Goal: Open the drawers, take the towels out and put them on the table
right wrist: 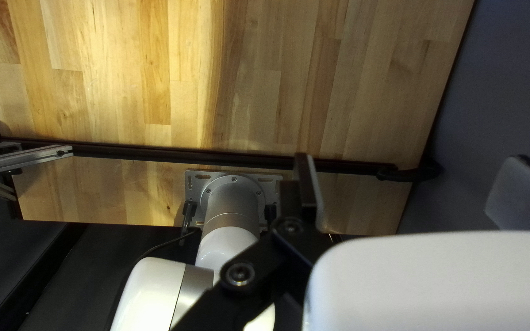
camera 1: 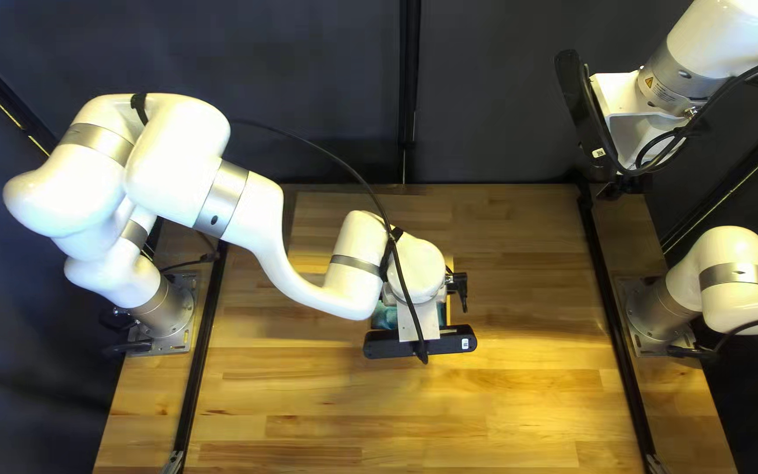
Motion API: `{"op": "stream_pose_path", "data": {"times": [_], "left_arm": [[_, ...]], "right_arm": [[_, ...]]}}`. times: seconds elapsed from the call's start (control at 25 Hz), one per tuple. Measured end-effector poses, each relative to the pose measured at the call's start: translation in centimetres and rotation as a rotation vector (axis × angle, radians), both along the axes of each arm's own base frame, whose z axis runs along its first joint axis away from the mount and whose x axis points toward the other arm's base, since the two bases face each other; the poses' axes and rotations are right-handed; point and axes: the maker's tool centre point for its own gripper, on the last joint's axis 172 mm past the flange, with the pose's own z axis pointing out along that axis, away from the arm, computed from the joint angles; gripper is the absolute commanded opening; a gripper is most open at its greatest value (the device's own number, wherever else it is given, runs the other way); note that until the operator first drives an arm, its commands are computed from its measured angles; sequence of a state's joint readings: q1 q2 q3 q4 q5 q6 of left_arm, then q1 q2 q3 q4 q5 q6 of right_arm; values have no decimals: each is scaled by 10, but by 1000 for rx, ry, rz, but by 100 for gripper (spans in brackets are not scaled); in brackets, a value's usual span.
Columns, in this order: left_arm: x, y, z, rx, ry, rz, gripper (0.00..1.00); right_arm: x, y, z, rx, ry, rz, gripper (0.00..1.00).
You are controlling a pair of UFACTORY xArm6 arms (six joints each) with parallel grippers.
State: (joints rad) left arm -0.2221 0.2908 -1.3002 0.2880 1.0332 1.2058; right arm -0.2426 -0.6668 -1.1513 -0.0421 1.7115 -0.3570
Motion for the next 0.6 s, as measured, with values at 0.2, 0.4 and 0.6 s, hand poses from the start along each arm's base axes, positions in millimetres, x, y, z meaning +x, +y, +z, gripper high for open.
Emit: {"op": "stream_pose_path", "data": {"times": [0.2,0.4,0.6], "left_arm": [[-2,2,-4,-1,6,-4,100],[-2,3,-7,-2,5,-5,100],[-1,4,-11,-1,6,-6,100]], "right_arm": [[0,0,0,0,0,0,100],[0,0,0,0,0,0,100],[0,0,0,0,0,0,100]]}}
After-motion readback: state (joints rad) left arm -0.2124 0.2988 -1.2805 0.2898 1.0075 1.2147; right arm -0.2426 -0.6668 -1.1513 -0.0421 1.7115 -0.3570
